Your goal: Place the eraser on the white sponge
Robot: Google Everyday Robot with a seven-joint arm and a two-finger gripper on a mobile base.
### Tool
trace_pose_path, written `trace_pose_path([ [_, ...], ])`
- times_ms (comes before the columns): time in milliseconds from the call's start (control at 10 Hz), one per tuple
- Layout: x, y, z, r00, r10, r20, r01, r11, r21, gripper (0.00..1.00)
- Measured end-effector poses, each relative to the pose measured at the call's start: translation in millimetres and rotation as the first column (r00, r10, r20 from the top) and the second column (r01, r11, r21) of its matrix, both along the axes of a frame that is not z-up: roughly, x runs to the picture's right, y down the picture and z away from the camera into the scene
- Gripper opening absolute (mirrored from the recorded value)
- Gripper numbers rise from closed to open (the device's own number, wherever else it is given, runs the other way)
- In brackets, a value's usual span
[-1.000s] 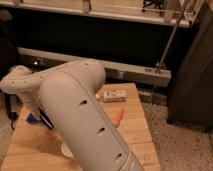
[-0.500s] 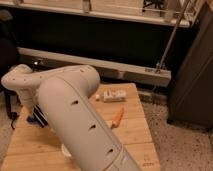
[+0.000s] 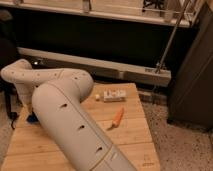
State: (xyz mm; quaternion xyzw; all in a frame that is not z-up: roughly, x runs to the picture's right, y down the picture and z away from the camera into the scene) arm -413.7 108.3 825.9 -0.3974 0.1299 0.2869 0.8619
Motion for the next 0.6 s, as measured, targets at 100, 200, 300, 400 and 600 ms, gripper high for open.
trace_pose_path([
  [100, -11, 6, -0.2, 1.0, -0.015, 0.023, 0.015, 0.9995, -0.028, 0.0],
  [200, -16, 10, 2.1, 0.999, -0.026, 0.032, 0.027, 0.9986, -0.046, 0.0],
  [300, -19, 17, 7.0, 0.998, -0.042, 0.036, 0.044, 0.9966, -0.07, 0.0],
  [400, -20, 20, 11.6, 0.998, -0.055, 0.03, 0.057, 0.9952, -0.08, 0.0],
  [600, -14, 20, 20.2, 0.996, -0.083, 0.006, 0.084, 0.9927, -0.086, 0.0],
])
